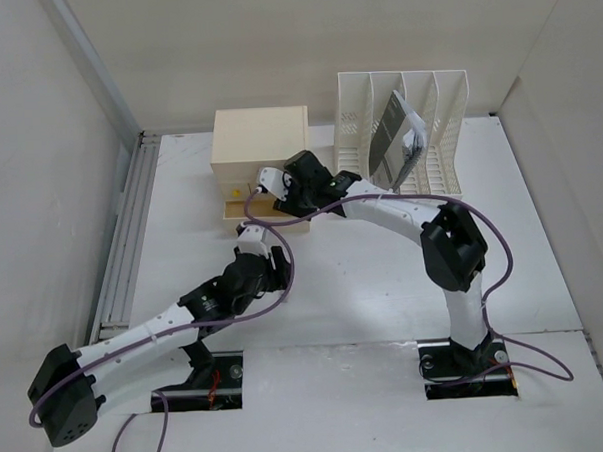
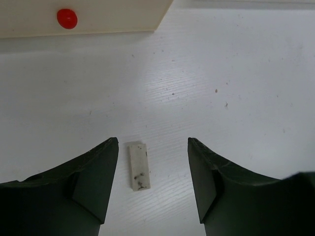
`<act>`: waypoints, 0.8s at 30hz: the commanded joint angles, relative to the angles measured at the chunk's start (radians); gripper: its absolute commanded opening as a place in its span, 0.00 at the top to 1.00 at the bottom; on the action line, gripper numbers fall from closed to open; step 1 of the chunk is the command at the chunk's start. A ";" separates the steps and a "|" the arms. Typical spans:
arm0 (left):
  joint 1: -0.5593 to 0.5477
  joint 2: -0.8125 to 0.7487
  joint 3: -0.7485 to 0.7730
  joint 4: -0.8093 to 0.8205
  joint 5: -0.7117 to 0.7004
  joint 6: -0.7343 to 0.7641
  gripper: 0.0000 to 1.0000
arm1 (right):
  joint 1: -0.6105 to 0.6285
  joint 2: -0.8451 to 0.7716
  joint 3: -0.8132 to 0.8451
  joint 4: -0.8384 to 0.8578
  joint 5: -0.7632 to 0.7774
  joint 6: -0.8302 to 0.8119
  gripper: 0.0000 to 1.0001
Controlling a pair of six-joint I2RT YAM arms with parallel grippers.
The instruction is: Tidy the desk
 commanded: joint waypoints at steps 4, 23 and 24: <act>-0.022 -0.010 -0.013 0.003 0.008 -0.094 0.47 | 0.003 -0.053 0.043 0.048 -0.032 0.046 0.47; -0.092 0.210 0.007 -0.060 -0.005 -0.209 0.50 | -0.144 -0.332 0.029 -0.038 -0.469 0.141 0.56; -0.092 0.222 0.020 -0.072 -0.017 -0.209 0.51 | -0.144 -0.344 0.018 -0.029 -0.480 0.150 0.56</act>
